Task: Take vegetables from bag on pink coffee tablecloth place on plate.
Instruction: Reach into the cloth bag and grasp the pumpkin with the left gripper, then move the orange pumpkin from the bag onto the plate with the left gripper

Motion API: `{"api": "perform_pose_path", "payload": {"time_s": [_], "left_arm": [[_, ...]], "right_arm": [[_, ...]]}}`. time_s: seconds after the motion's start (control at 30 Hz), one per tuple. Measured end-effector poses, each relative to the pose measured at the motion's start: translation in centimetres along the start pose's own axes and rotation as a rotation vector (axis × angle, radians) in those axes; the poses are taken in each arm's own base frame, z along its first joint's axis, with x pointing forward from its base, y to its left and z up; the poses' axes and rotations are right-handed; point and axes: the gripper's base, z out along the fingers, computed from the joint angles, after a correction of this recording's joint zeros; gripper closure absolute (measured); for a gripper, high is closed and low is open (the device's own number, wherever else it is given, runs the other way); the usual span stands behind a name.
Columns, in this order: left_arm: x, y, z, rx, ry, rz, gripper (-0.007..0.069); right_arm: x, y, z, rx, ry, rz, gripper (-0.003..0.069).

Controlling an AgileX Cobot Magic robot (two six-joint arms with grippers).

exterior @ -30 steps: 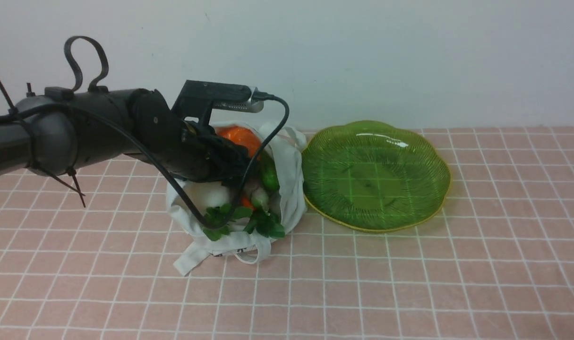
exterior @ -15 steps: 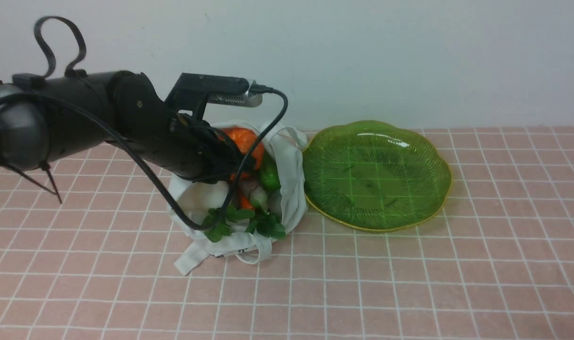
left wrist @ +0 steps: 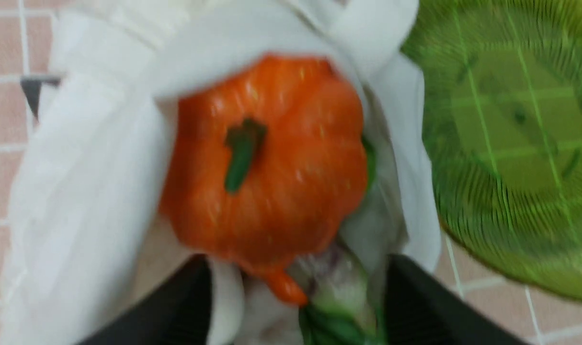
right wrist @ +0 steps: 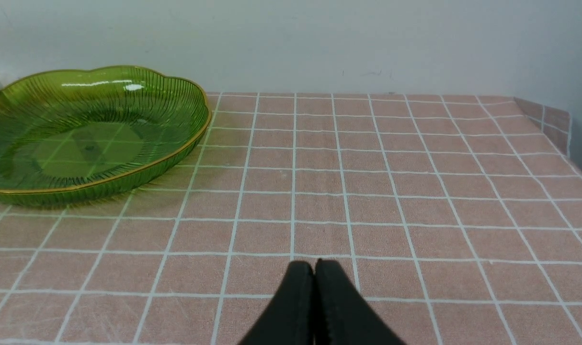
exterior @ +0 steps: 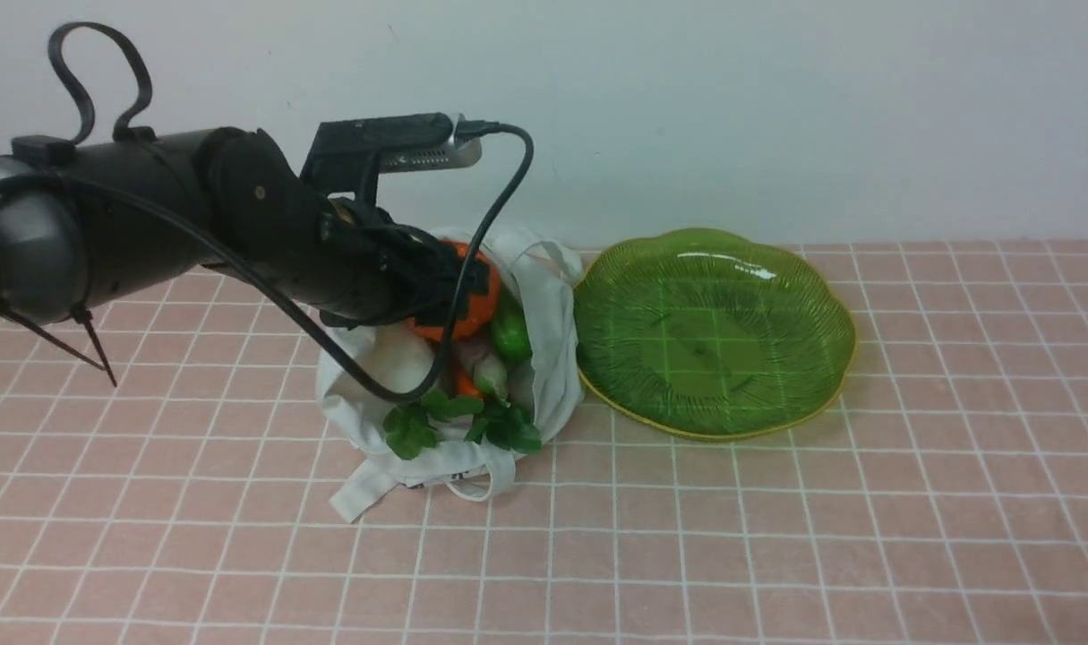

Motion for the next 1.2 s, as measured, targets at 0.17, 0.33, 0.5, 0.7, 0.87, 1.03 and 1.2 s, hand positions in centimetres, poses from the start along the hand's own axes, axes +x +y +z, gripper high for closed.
{"api": "perform_pose_path", "payload": {"time_s": [0.17,0.33,0.5,0.7,0.87,1.03,1.2], "left_arm": [[-0.2,0.5,1.9,-0.013,-0.065,-0.017,-0.0048],[0.0,0.9,3.4,-0.026,-0.099,-0.021,-0.006],[-0.1,1.1,4.1,-0.032,-0.135,-0.022,-0.0059],[0.0,1.1,4.1,-0.032,-0.129,-0.022,0.0056],[0.2,1.1,4.0,-0.028,-0.083,-0.037,0.0056],[0.3,0.6,2.4,-0.014,-0.017,-0.008,0.0056],[0.1,-0.5,-1.6,0.023,0.044,0.001,0.0056]], "right_arm": [[0.0,0.0,0.0,0.0,0.0,0.0,0.0673],[0.0,0.0,0.0,0.0,0.0,0.0,0.0673],[0.0,0.0,0.0,0.0,0.0,0.0,0.0673],[0.0,0.0,0.0,0.0,0.0,0.0,0.0673],[0.0,0.0,0.0,0.0,0.0,0.0,0.0673],[0.0,0.0,0.0,0.0,0.0,0.001,0.0673],[0.0,0.0,0.0,0.0,0.0,0.001,0.0673]]}}
